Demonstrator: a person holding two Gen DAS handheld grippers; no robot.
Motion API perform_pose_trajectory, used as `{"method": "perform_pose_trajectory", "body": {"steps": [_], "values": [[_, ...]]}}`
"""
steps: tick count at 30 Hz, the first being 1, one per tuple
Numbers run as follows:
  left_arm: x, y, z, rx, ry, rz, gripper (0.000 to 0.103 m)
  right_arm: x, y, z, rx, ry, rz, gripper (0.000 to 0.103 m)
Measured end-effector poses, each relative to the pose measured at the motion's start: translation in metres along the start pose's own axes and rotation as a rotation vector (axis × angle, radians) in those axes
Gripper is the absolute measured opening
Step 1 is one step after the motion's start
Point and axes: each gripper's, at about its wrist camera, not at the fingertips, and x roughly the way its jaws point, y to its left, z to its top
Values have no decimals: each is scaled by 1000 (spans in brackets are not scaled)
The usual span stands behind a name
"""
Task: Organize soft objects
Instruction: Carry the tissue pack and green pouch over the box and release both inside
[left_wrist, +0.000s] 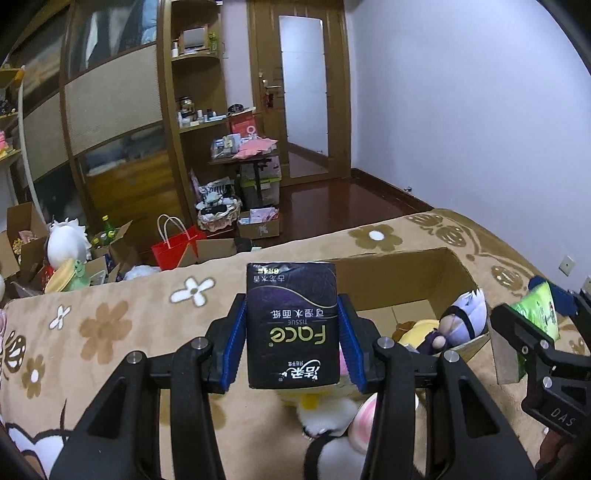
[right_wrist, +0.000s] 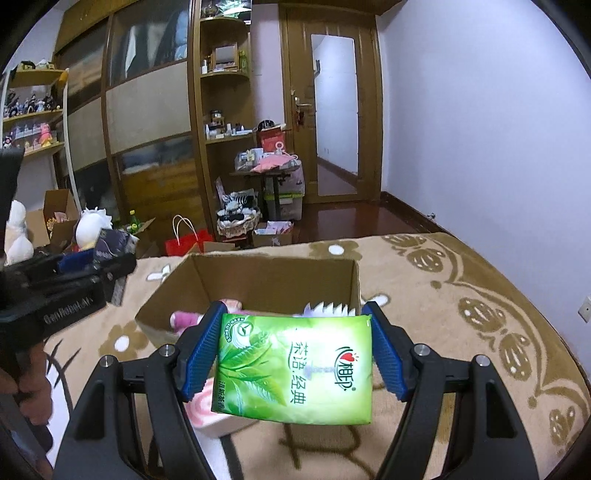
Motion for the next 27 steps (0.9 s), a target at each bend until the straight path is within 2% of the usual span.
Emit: {"method": "perform_pose_trajectory", "body": {"steps": [8,15,18,23,27], "values": [[19,-13,7,28,7,0,45,23,4,15,-18,-1,27,78],[37,-15,7,3,38,-7,45,39,3,21,1,-4,41,78],[49,-16,4,5,72,16,45,46,-2,21,32,-3,52,78],[64,-20,-6,12,112,1,46,59,-15,17,76,21,88,79],[69,-25,-11,33,116,6,56,64,-16,14,80,35,89,79]]}}
